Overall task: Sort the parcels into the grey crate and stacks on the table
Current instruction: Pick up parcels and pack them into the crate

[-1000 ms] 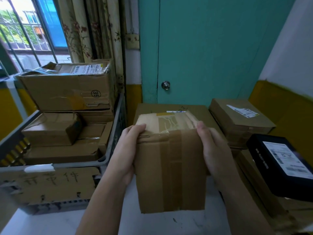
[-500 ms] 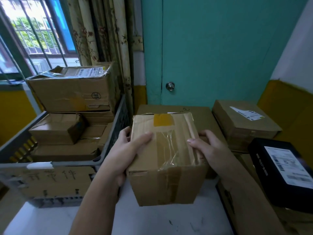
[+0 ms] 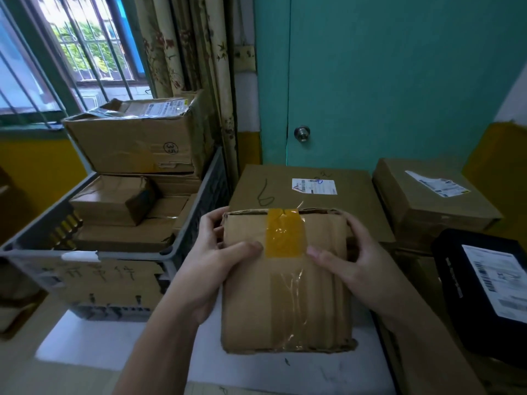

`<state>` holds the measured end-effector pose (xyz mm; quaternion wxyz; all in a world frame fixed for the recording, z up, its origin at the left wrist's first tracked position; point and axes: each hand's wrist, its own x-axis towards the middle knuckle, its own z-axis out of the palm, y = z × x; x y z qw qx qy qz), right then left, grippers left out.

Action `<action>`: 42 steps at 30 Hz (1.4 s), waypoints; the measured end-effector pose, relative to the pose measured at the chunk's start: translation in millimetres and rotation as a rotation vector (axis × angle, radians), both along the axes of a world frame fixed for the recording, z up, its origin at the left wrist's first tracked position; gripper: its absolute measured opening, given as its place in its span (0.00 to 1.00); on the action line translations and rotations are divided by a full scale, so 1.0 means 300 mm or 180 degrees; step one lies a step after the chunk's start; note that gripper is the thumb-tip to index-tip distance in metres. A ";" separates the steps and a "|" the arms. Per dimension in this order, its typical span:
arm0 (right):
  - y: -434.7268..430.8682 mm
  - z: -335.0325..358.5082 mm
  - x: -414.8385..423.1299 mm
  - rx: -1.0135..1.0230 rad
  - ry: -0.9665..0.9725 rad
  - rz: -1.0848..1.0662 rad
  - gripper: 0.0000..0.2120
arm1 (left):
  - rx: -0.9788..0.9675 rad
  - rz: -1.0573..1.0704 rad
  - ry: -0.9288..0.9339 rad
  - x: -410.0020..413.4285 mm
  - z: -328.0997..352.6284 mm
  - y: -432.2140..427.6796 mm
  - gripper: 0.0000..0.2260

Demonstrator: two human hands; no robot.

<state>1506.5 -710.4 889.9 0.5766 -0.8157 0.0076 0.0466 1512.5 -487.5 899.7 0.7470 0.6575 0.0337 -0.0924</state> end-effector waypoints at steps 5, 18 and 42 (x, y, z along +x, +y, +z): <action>-0.019 -0.056 -0.022 0.0218 -0.0263 0.0144 0.46 | -0.0057 0.0081 -0.0397 -0.038 -0.043 -0.007 0.28; -0.074 -0.143 -0.092 0.0281 -0.0486 0.0244 0.37 | 0.0449 0.0248 -0.0762 -0.113 -0.112 -0.062 0.19; -0.194 -0.177 -0.116 0.0448 -0.0110 -0.0468 0.40 | 0.0183 0.0898 0.0413 -0.131 -0.120 -0.171 0.26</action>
